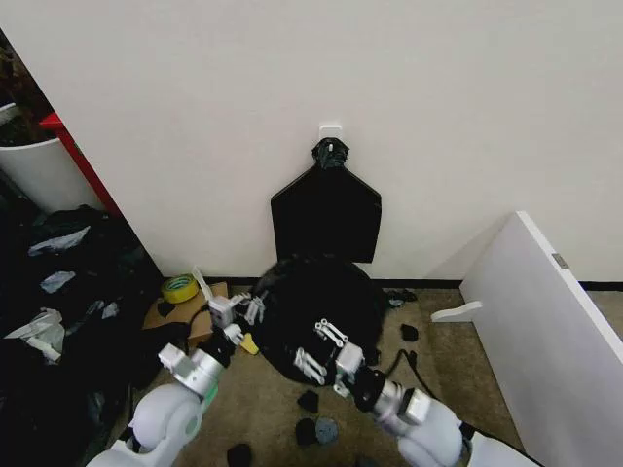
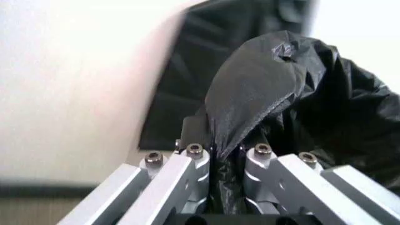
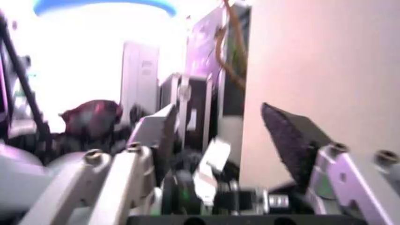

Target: Place the garbage bag over the trash bin.

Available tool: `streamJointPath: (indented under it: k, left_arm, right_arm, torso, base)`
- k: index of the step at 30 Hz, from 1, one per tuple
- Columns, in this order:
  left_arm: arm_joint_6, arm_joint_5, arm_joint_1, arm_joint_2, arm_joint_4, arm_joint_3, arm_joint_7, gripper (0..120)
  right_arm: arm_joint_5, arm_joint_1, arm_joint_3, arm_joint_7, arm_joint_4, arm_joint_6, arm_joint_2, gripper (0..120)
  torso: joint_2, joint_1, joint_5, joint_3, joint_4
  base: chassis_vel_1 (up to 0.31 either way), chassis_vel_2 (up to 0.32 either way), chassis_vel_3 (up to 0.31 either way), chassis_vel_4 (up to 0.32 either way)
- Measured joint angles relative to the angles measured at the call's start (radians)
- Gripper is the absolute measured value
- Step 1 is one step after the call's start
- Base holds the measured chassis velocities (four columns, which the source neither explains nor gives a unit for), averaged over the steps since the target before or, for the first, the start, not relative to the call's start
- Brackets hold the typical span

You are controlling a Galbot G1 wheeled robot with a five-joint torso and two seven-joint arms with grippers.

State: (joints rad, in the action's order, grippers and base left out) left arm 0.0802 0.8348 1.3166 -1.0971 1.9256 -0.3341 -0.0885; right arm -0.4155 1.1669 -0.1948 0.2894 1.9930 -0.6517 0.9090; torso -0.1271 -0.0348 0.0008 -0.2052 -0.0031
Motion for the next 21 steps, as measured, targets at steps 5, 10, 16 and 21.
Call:
streamJointPath:
  k: [5, 10, 16, 21]
  left_arm:
    - [-0.149, 0.160, -0.026, -0.067, 0.013, -0.020, 0.127, 4]
    - [-0.293, 0.350, -0.046, -0.121, 0.043, -0.078, 0.261, 4]
    - [-0.329, 0.423, -0.059, -0.129, 0.034, -0.115, 0.307, 4]
    - [-0.333, 0.448, -0.061, -0.129, 0.028, -0.136, 0.313, 4]
  right_arm:
    - [0.054, 0.043, -0.009, -0.378, 0.061, 0.064, 0.035, 73]
    - [0.037, 0.081, -0.011, -0.812, 0.139, 0.268, 0.046, 93]
    - [-0.003, 0.087, -0.006, -0.894, 0.151, 0.293, 0.050, 100]
    - [0.013, 0.087, -0.008, -0.908, 0.123, 0.304, 0.063, 100]
  torso:
    - [0.000, 0.000, -0.0001, 0.000, -0.0002]
    - [0.000, 0.000, 0.0000, 0.000, -0.0003]
    - [0.000, 0.000, -0.0001, 0.000, -0.0002]
    - [0.000, 0.000, -0.0002, 0.000, -0.0001]
  base:
    - [0.000, 0.000, 0.000, 0.000]
    - [0.000, 0.000, 0.000, 0.000]
    - [0.000, 0.000, 0.000, 0.000]
    - [0.000, 0.000, 0.000, 0.000]
